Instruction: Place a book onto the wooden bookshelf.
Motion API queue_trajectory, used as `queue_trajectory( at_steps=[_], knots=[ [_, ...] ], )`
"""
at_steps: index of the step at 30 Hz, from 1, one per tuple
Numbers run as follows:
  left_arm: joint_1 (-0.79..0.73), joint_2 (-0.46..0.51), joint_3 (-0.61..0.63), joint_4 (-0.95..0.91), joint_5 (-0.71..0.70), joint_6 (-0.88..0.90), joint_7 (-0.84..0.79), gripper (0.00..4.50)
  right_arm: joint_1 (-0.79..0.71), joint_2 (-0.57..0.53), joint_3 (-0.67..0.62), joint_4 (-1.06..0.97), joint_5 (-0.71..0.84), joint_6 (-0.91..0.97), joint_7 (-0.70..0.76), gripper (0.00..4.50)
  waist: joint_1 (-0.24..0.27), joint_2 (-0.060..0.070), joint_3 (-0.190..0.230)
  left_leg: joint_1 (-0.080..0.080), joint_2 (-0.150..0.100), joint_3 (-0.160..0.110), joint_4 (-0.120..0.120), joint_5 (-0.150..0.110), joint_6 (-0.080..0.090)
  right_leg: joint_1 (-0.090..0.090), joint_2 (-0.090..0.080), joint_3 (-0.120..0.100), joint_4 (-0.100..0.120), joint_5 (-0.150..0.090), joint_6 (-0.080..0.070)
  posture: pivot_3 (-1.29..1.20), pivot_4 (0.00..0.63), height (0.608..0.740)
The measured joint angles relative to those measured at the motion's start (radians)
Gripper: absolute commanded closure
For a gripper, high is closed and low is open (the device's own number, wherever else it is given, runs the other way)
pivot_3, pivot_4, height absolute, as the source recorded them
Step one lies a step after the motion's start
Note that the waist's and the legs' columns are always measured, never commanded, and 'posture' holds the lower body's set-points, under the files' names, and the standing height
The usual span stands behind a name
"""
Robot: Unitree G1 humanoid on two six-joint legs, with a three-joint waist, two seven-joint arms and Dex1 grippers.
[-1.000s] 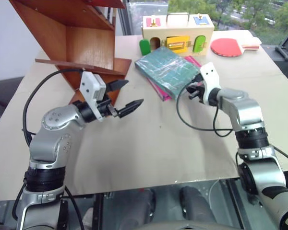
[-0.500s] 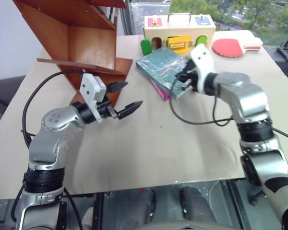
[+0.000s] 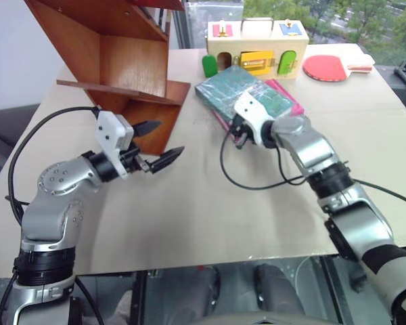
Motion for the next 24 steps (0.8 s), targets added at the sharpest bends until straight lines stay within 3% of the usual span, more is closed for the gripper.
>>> queue_trajectory(
  at_steps=[13,17,21,24],
  knots=[
    [-0.068,0.001,-0.037,0.047,0.003,-0.008,-0.023,0.0,0.188,-0.171,-0.041,-0.308,0.007,0.205,0.015,4.4,0.003,0.0,0.0,0.0,0.0,0.0,0.001,0.0,0.0,0.0,-0.002,0.001,0.0,0.0,0.0,0.0,0.15,0.74],
    [-0.087,0.0,-0.042,0.07,0.004,-0.018,-0.032,0.0,0.126,-0.102,-0.142,-0.334,0.063,0.235,-0.029,4.4,-0.006,0.0,0.0,0.0,0.001,0.001,0.001,0.0,-0.001,-0.001,-0.001,0.001,0.002,0.0,0.0,0.0,0.15,0.74],
    [-0.106,-0.001,-0.05,0.082,0.01,-0.027,-0.044,0.0,-0.086,-0.055,-0.172,-0.102,0.004,0.109,-0.192,4.4,-0.001,0.0,0.0,0.001,0.0,0.001,0.0,0.0,-0.001,0.0,-0.001,0.001,0.002,0.0,0.0,0.0,0.15,0.74],
    [-0.105,-0.001,-0.047,0.097,0.02,-0.027,-0.045,0.0,-0.261,-0.019,-0.19,0.319,-0.049,-0.113,-0.311,4.4,0.002,-0.001,0.0,0.001,-0.001,0.001,0.0,0.001,-0.001,0.001,0.0,0.0,0.0,0.0,0.0,0.0,0.15,0.74]
  ],
)
